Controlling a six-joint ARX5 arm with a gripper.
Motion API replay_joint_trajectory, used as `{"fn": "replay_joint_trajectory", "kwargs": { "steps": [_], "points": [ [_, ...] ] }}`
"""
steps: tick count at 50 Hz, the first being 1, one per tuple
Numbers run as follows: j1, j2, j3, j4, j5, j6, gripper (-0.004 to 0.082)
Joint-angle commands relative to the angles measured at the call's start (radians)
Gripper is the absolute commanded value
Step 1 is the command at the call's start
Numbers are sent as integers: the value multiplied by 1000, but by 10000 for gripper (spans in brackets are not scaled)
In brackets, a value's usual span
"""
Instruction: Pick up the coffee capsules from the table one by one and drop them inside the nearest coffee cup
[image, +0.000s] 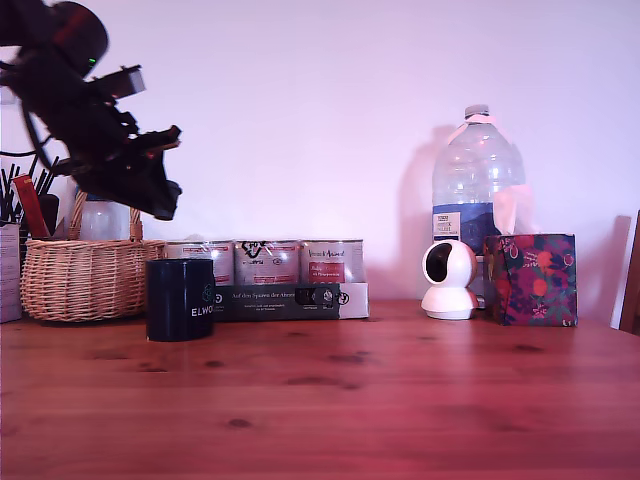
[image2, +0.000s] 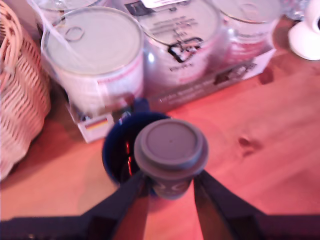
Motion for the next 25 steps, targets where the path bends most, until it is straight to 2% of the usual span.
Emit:
{"fn": "replay_joint_trajectory", "kwargs": {
  "steps": [1,13,25],
  "points": [
    [2,39,58,-31,-5,14,130],
    [2,157,240,-172,-11,20,130],
    [2,239,327,-265,-26,24,130]
  ]
}}
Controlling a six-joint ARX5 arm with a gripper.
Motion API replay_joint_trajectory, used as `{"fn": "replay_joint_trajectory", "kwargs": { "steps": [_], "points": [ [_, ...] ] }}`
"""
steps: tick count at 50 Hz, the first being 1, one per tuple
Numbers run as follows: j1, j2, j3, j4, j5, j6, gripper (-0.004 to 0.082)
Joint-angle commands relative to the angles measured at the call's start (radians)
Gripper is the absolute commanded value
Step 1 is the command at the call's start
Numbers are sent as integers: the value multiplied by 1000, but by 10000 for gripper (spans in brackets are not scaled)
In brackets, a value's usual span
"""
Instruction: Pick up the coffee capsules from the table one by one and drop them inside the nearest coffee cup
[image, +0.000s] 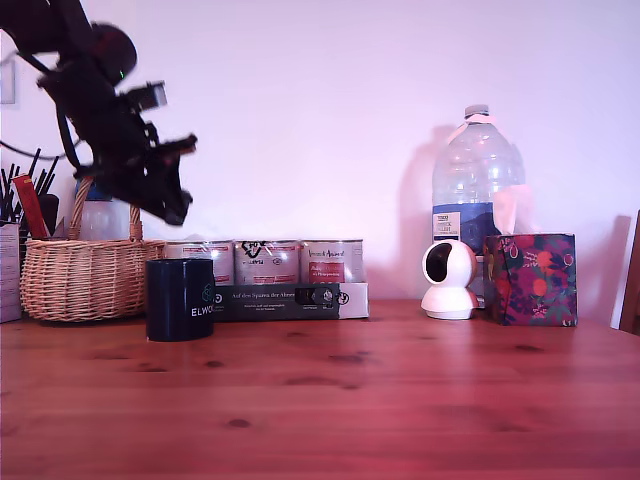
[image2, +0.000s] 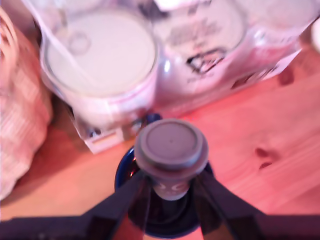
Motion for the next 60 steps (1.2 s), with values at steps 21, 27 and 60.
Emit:
{"fn": "replay_joint_trajectory", "kwargs": {
  "steps": [21,27,60],
  "points": [
    [2,64,13,-56,-10,23,130],
    [2,64,13,-50,-10,23,130],
    [2,64,13,-33,-11,29,780]
  ]
}}
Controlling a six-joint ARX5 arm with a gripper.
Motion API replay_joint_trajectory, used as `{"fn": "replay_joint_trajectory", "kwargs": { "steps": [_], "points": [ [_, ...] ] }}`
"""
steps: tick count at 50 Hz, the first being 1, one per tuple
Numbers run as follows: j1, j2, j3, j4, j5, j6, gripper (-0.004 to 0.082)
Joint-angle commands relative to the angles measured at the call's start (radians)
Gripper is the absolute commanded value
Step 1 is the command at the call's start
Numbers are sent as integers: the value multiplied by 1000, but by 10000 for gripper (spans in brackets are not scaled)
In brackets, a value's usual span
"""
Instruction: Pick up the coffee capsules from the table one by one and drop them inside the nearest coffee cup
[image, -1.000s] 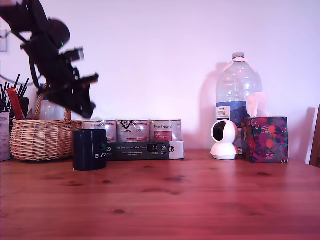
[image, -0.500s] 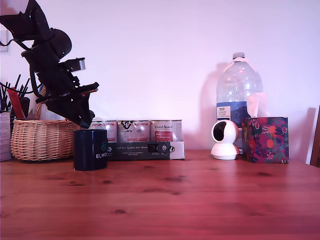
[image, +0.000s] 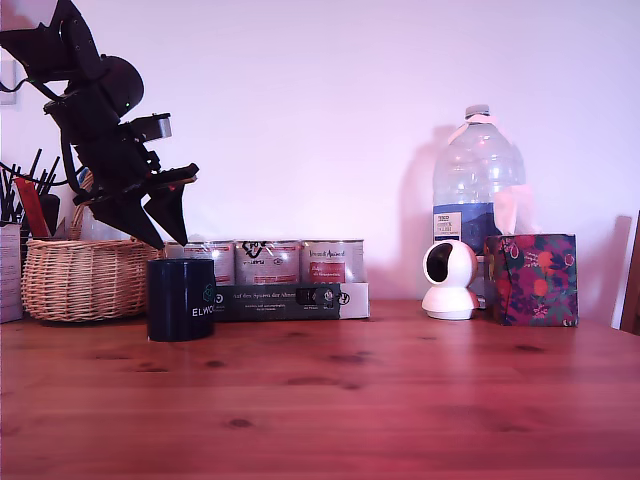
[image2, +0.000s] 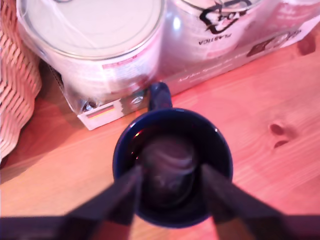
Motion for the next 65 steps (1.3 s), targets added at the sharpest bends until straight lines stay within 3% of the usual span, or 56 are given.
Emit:
{"fn": "replay_joint_trajectory", "kwargs": {
  "steps": [1,14,18,21,29,31,48,55,65],
  "points": [
    [2,18,8,3,2,7,780],
    [2,11,8,-16,2,7,776],
    [2,-3,8,-21,2,8,710],
    [2,-18,8,-34,4,17,603],
    [2,-71,8,-74,10,28,70],
    [2,-86,8,-87,10,36,-20],
    [2,-248,6,-157,11,44,-14],
    [2,-323,-10,-175,38,44,-14],
    [2,-473,-152,-117,43,31,-14]
  ]
}}
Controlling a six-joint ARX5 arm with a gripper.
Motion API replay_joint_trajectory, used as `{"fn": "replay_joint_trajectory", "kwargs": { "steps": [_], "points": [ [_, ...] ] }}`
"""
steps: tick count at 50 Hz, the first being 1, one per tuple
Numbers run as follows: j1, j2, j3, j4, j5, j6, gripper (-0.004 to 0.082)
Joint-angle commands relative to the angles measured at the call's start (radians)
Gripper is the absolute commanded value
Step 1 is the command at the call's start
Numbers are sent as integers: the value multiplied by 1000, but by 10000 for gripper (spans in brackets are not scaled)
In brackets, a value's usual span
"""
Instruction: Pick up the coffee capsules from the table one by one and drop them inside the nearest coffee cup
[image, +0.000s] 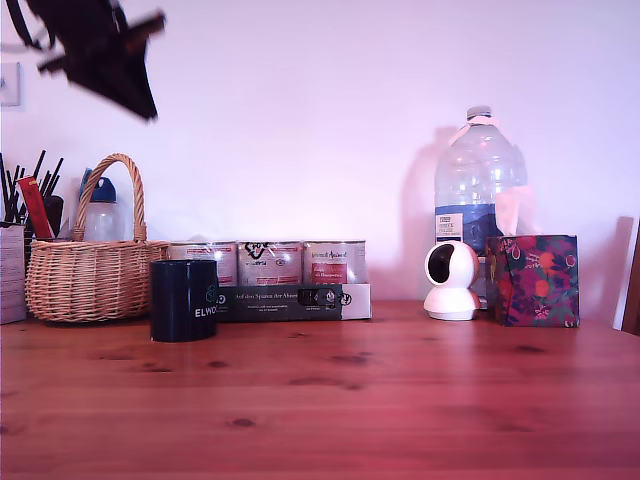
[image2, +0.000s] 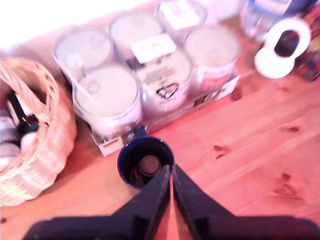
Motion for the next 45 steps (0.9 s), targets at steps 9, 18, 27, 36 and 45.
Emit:
{"fn": "replay_joint_trajectory", "kwargs": {
  "steps": [9,18,27,36,45],
  "points": [
    [2,-206,-350,184,1,-35,-14],
    [2,-364,-629,340,3,-43,-14],
    [2,-526,-903,522,5,-85,-14],
    [12,-691,-1147,644,4,-113,-14],
    [38,-837,-1347,720,5,-166,-14]
  ]
}}
